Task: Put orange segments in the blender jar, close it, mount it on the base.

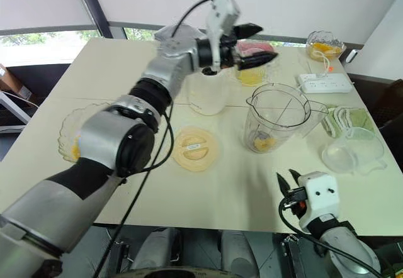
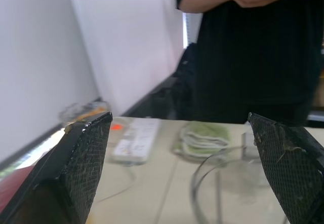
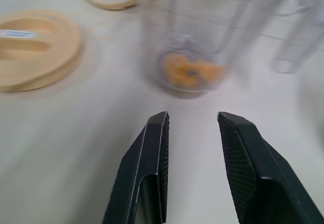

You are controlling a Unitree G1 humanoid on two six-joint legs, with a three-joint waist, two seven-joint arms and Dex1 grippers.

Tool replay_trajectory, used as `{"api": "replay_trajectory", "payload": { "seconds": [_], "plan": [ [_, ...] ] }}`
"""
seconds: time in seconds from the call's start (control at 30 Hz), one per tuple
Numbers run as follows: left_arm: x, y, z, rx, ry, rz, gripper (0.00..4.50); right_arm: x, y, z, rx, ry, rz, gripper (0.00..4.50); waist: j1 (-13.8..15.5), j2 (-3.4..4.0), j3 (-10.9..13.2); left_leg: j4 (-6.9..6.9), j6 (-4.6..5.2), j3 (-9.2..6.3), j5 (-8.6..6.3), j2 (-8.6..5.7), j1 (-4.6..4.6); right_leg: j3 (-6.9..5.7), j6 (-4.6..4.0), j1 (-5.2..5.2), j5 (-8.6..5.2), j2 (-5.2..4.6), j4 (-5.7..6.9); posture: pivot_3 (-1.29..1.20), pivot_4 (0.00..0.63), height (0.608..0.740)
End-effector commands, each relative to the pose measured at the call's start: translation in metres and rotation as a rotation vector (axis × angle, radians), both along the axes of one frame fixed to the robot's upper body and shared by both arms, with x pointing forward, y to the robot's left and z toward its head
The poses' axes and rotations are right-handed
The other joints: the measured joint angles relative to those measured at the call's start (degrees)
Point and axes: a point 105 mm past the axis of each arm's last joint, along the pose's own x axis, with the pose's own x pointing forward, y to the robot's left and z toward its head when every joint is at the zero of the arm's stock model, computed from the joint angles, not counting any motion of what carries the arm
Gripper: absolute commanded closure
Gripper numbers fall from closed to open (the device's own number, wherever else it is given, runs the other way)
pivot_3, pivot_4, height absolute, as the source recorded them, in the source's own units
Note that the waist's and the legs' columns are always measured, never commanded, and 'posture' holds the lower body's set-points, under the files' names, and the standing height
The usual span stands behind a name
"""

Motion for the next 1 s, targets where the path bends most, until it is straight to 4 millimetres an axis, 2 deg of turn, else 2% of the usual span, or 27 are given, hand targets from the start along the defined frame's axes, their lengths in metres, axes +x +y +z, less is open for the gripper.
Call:
{"api": "replay_trajectory", "payload": {
  "seconds": [0.03, 0.1, 0.27, 0.43, 0.6, 0.7, 0.8, 1.0],
  "plan": [
    [0.002, 0.020, -0.026, 0.067, -0.044, 0.002, 0.03, -0.002, -0.022, 0.016, -0.054, -0.092, -0.121, 2.96, 0.0, 0.03, 0.0, 0.01, 0.00, -0.01, 0.00, 0.00, 0.00, -0.01, 0.00, 0.01, 0.00, 0.00, 0.00, 0.00, 0.150, 0.740],
    [0.000, 0.041, -0.053, 0.117, -0.028, -0.029, 0.03, -0.004, -0.033, 0.020, -0.061, -0.125, -0.210, 2.96, -0.1, 0.04, 0.0, 0.01, 0.00, 0.00, 0.00, 0.00, 0.01, 0.00, 0.01, 0.02, 0.00, -0.01, 0.03, 0.00, 0.150, 0.740],
    [-0.016, 0.057, -0.098, 0.154, 0.029, -0.096, 0.03, -0.013, -0.056, 0.029, -0.047, -0.176, -0.358, 2.96, 0.2, 0.05, 0.0, 0.01, -0.01, -0.03, 0.01, 0.02, -0.03, -0.04, 0.01, -0.04, 0.01, -0.07, 0.16, 0.00, 0.150, 0.740],
    [-0.031, 0.058, -0.141, 0.215, 0.050, -0.087, 0.03, -0.024, -0.090, 0.034, -0.007, -0.226, -0.566, 2.96, 0.1, 0.01, 0.0, 0.04, -0.01, -0.03, 0.01, 0.01, 0.02, -0.01, 0.02, 0.01, 0.02, -0.16, 0.18, 0.00, 0.150, 0.740],
    [-0.045, 0.046, -0.153, 0.191, 0.077, -0.097, 0.03, -0.032, -0.123, 0.032, 0.067, -0.234, -0.721, 2.96, 0.1, 0.04, 0.0, 0.02, 0.00, -0.08, 0.00, 0.05, -0.01, -0.11, 0.02, 0.01, 0.02, -0.12, 0.18, 0.00, 0.150, 0.740],
    [-0.046, 0.047, -0.154, 0.183, 0.079, -0.071, 0.00, -0.029, -0.129, 0.026, 0.044, -0.209, -0.732, 2.07, 0.0, 0.10, -0.1, 0.03, -0.01, -0.07, 0.00, 0.01, 0.05, -0.10, 0.03, 0.02, 0.02, -0.14, 0.27, 0.00, 0.150, 0.740],
    [-0.043, 0.053, -0.157, 0.179, 0.089, -0.026, 0.00, -0.023, -0.136, 0.018, 0.042, -0.193, -0.756, 0.63, -0.4, 0.22, -0.1, 0.03, 0.00, -0.06, 0.00, 0.01, 0.22, 0.01, 0.02, 0.06, 0.02, -0.12, 0.40, 0.00, 0.150, 0.740],
    [-0.044, 0.062, -0.160, 0.171, 0.101, 0.029, 0.00, -0.017, -0.145, -0.003, 0.084, -0.152, -0.798, 0.63, -0.5, 0.26, -0.2, 0.01, 0.00, -0.02, 0.00, 0.02, 0.80, 0.14, -0.07, 0.44, -0.04, -0.06, 0.61, 0.00, 0.150, 0.740]
  ]
}}
